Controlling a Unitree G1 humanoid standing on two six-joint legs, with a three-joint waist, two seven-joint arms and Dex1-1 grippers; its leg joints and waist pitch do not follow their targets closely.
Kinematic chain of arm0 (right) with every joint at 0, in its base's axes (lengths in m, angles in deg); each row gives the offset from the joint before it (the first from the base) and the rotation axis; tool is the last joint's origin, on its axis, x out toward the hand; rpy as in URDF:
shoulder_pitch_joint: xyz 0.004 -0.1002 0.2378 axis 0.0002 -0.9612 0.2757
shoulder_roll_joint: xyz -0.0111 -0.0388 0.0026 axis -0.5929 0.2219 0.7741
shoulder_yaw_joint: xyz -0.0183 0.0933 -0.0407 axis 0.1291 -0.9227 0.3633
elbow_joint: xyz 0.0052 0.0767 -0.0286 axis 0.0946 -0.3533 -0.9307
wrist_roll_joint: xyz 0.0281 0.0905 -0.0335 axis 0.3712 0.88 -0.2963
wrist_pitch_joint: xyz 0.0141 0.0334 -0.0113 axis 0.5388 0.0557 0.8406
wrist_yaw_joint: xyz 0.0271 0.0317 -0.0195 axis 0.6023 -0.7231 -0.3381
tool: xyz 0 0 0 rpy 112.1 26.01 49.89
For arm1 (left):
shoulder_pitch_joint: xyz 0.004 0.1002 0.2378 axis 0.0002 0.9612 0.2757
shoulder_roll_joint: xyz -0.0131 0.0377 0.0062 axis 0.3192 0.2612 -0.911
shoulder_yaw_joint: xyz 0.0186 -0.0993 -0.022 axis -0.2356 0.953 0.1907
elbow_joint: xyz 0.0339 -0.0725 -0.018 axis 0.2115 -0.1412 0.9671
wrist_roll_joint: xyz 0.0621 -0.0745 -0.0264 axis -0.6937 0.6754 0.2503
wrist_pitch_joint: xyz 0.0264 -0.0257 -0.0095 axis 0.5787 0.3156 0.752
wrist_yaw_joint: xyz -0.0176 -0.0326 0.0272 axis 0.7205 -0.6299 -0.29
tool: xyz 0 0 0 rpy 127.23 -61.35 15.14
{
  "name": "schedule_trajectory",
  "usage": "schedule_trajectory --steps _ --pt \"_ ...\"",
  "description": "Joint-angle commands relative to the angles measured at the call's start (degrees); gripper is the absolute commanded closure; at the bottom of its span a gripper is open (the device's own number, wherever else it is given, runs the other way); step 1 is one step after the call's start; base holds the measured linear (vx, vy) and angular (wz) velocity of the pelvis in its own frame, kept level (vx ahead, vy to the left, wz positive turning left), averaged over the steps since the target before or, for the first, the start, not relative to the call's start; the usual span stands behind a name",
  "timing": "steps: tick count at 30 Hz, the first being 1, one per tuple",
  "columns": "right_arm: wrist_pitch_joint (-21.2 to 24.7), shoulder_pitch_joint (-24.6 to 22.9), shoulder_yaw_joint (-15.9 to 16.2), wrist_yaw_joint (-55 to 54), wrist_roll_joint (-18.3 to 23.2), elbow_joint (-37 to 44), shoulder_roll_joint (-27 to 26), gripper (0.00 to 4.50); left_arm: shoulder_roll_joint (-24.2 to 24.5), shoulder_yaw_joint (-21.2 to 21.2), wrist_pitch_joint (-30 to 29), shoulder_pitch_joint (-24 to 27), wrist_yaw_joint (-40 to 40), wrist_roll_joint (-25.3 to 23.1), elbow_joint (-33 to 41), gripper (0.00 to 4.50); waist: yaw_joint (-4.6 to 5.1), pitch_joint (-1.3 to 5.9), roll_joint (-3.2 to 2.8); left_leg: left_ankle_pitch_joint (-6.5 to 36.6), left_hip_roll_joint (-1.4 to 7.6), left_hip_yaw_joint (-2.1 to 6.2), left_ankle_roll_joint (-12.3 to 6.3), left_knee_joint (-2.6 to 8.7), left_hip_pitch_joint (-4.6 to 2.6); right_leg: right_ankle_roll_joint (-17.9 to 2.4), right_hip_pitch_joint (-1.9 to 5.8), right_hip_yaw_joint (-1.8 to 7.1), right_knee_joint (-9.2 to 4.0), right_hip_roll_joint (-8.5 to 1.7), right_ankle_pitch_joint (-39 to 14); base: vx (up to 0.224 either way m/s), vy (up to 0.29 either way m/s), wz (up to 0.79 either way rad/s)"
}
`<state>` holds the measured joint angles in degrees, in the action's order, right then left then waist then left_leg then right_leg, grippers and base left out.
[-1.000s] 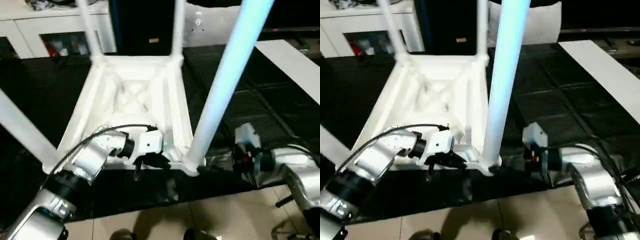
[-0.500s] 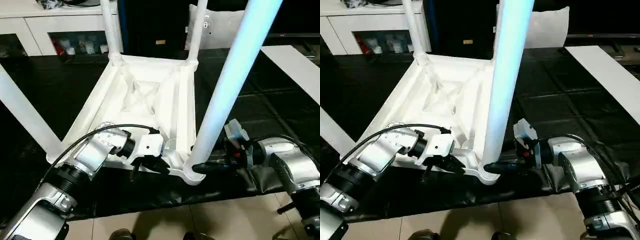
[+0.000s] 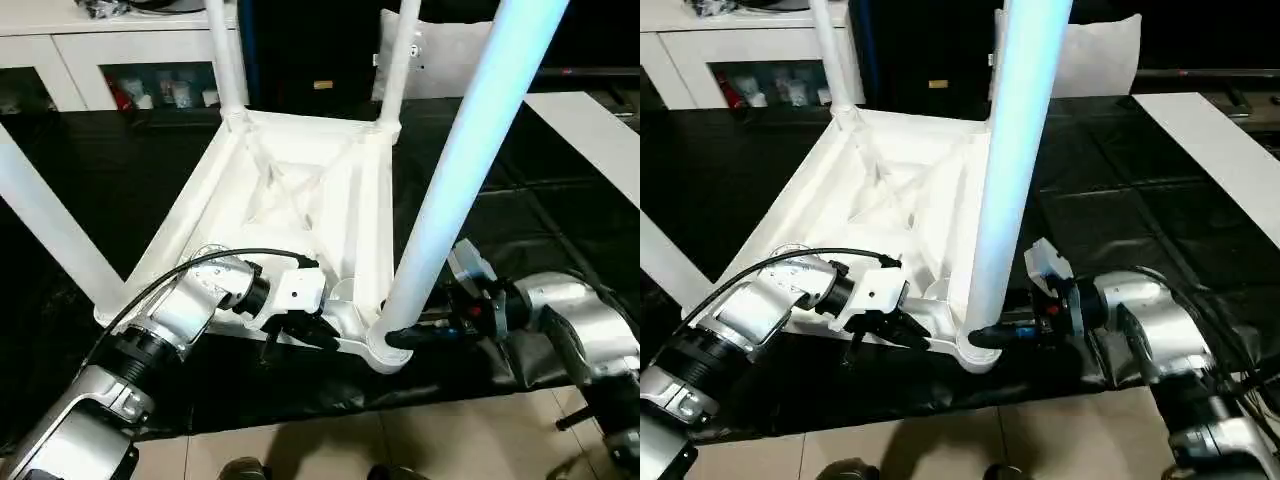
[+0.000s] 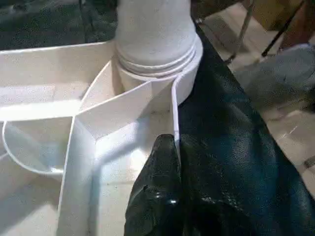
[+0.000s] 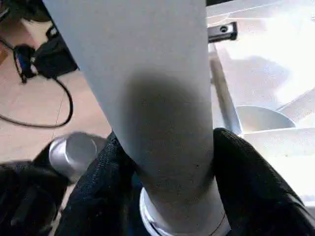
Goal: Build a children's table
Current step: Rotate leg to tighten
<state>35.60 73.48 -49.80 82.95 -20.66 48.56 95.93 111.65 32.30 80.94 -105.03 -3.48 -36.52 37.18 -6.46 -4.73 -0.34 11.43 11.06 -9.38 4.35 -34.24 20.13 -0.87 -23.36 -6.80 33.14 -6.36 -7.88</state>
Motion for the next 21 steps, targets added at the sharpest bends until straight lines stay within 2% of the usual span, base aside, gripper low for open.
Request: schedule_trajectory --steps 1,4,5,7,8,9,10,11,12,13,14,15,16,17,18,19,20,21 --pt "2.4 -1.4 -0.3 -3.8 2.5 3.6 -1.7 2.46 -1.6 0.7 -2.4 0.4 3.0 0.5 1.9 4.5 0.36 4.41 0.77 9.9 2.18 0.02 -3.57 4.3 0.17 -11.0 3.45 3.05 -3.5 -2.67 -21.3 0.0 0.0 0.0" --pt "4.7 -5.4 -1.2 -12.7 1.7 9.5 -5.0 2.47 -3.0 1.9 -7.1 1.8 6.9 1.0 5.2 4.5 0.75 4.01 0.81 12.8 1.88 0.15 -2.35 4.54 0.05 -7.6 3.3 2.75 -4.61 -2.72 -28.8 0.0 0.0 0.0" --pt "5.5 -6.9 -1.5 -16.5 0.8 11.4 -6.6 2.47 -3.8 2.3 -9.3 2.4 8.6 1.0 6.7 4.5 0.98 3.94 0.61 13.4 1.81 0.21 -1.76 4.58 -0.18 -6.6 3.03 2.73 -4.9 -2.72 -30.7 0.0 0.0 0.0" --pt "6.9 -7.9 -2.0 -22.1 -1.0 12.9 -9.2 2.49 -5.0 2.7 -11.5 2.9 11.1 0.8 8.1 4.5 1.42 3.82 0.67 14.6 1.62 0.3 -1.29 4.56 -0.1 -5.4 2.95 2.39 -5.31 -2.62 -33.0 0.0 0.0 0.0" --pt "8.2 -8.5 -2.6 -26.7 -2.0 13.7 -11.5 2.49 -6.1 3.0 -13.1 3.3 12.9 0.8 9.0 4.5 2.32 3.62 0.75 15.8 1.23 0.6 -0.48 4.55 0.29 -2.9 3.17 1.79 -5.88 -2.53 -36.8 0.0 0.0 0.0" --pt "8.6 -8.7 -2.8 -28.9 -2.6 14.1 -12.9 2.49 -6.8 3.1 -13.7 3.4 13.8 0.7 9.2 4.5 2.56 3.61 0.73 16.3 1.06 0.69 -0.31 4.48 0.32 -2.1 3.1 1.52 -6.18 -2.48 -38.0 0.0 0.0 0.0" --pt "8.7 -8.7 -2.8 -29.6 -2.9 14.2 -13.2 2.49 -7.0 3.1 -13.9 3.4 14.1 0.7 9.3 4.5 3.44 3.49 0.72 17.9 0.71 0.79 -0.13 4.16 0.03 -0.6 2.77 0.92 -7.05 -2.4 -40.5 0.0 0.0 0.0" --pt "9.0 -8.9 -2.9 -33.0 -4.2 14.7 -15.1 2.51 -8.2 3.3 -14.8 3.3 15.7 0.5 9.4 4.5 3.81 3.49 0.62 18.5 0.61 0.88 -0.18 4.0 -0.01 0.0 2.77 0.59 -7.31 -2.41 -41.2 0.0 0.0 0.0" --pt "9.4 -8.7 -3.7 -39.6 -6.2 14.7 -18.7 2.51 -10.3 3.6 -15.8 2.9 18.4 0.0 9.0 4.5 4.51 3.39 0.68 19.3 0.44 1.07 -0.24 3.85 0.33 1.5 2.99 -0.1 -7.89 -2.29 -42.6 0.0 0.0 0.0" --pt "9.7 -8.5 -4.2 -43.0 -7.2 14.4 -20.6 2.52 -11.4 3.8 -16.1 2.6 19.8 -0.2 8.5 4.5 5.35 3.37 0.4 20.2 0.49 1.29 -0.13 3.75 0.14 2.2 2.95 -0.94 -8.65 -2.31 -42.9 0.0 0.0 0.0" --pt "9.9 -8.2 -4.6 -45.7 -7.9 14.1 -22.1 2.53 -12.2 4.0 -16.4 2.3 20.9 -0.4 8.2 4.5 6.03 3.41 -0.39 22.0 1.15 1.98 -0.19 4.14 0.24 1.6 3.73 -1.6 -8.68 -2.57 -39.9 0.0 0.0 0.0" --pt "10.1 -6.9 -6.4 -56.4 -9.9 12.5 -28.1 2.53 -14.9 4.5 -17.2 1.3 24.5 -0.9 7.2 4.5 6.6 3.48 -0.6 23.0 1.62 2.36 -0.19 4.57 0.52 1.1 4.17 -1.93 -8.44 -2.49 -37.5 0.0 0.0 0.0" --pt "10.2 -6.4 -7.1 -60.7 -10.5 12.0 -30.4 2.53 -15.7 4.7 -17.9 1.0 25.8 -1.2 7.2 4.5 7.37 3.3 -1.13 27.0 2.69 2.92 0.31 5.51 0.83 0.5 4.78 -2.33 -7.77 -2.3 -33.9 0.0 0.0 0.0" --pt "10.4 -5.4 -8.0 -64.7 -10.9 10.8 -32.8 2.53 -16.4 4.8 -18.2 0.8 26.7 -1.4 7.2 4.5 7.58 3.1 -1.44 30.4 3.44 3.3 0.56 6.23 0.81 0.3 5.13 -2.47 -7.07 -2.14 -32.1 0.0 0.0 0.0" --pt "9.6 -3.8 -9.1 -68.8 -11.3 8.8 -35.5 2.53 -17.0 4.7 -18.4 0.5 27.7 -2.0 7.0 4.5 7.95 2.81 -1.55 37.2 4.99 3.98 0.94 8.08 1.12 -0.7 6.03 -1.06 -3.85 -1.9 -26.3 0.0 0.0 0.0" --pt "9.1 -2.9 -9.6 -71.1 -11.5 7.7 -37.0 2.53 -17.3 4.6 -18.5 0.3 28.3 -2.3 7.0 4.5 7.9 2.18 -1.14 42.0 5.24 3.89 1.59 9.45 1.01 -1.9 5.65 0.54 -1.84 -1.64 -23.8 0.0 0.0 0.0" --pt "7.0 -1.3 -10.1 -73.8 -12.2 5.7 -38.8 2.53 -17.5 4.5 -18.2 0.1 28.8 -2.7 6.7 4.5 8.17 1.93 0.06 41.2 2.66 2.64 1.93 7.35 -1.2 -0.7 3.13 0.26 -5.85 -1.86 -35.4 0.0 0.0 0.0" --pt "5.7 -0.4 -10.4 -75.3 -12.7 4.6 -39.8 2.19 -17.6 4.5 -18.1 -0.1 29.1 -2.8 6.5 4.5 8.92 1.82 0.63 31.1 -1.03 1.47 1.4 2.01 -3.88 2.9 0.19 -2.91 -11.4 -3.28 -51.0 0.0 0.0 0.0"
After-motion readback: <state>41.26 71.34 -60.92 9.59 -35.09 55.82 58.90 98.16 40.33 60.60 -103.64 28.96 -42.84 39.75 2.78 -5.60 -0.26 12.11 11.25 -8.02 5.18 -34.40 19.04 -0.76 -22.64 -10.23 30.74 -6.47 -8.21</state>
